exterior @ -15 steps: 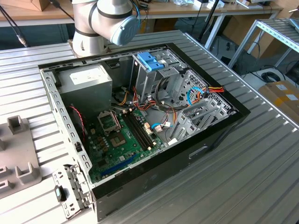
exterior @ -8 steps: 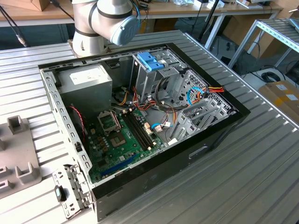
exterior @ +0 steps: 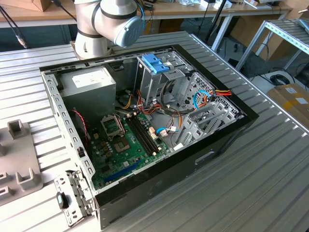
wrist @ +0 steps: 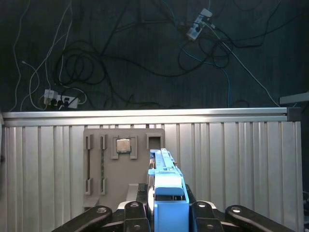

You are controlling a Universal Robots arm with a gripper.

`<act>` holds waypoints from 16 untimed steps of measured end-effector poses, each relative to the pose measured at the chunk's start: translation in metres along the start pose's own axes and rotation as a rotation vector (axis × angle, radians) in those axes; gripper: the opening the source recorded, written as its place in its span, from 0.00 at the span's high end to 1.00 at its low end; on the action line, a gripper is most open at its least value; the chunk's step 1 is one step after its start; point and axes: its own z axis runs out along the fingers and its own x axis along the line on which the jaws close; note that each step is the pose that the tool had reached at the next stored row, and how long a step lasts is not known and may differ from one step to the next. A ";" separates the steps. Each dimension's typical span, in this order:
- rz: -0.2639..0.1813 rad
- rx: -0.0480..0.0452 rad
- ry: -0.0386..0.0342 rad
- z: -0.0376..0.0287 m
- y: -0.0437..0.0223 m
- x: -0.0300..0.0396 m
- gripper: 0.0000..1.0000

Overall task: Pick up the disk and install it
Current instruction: 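Pick up the disk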

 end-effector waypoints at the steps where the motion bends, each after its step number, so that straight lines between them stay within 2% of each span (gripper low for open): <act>1: 0.000 0.0000 0.0000 -0.0008 0.0000 0.0000 0.63; 16: 0.000 0.0000 0.0000 -0.0076 0.0003 -0.0002 0.63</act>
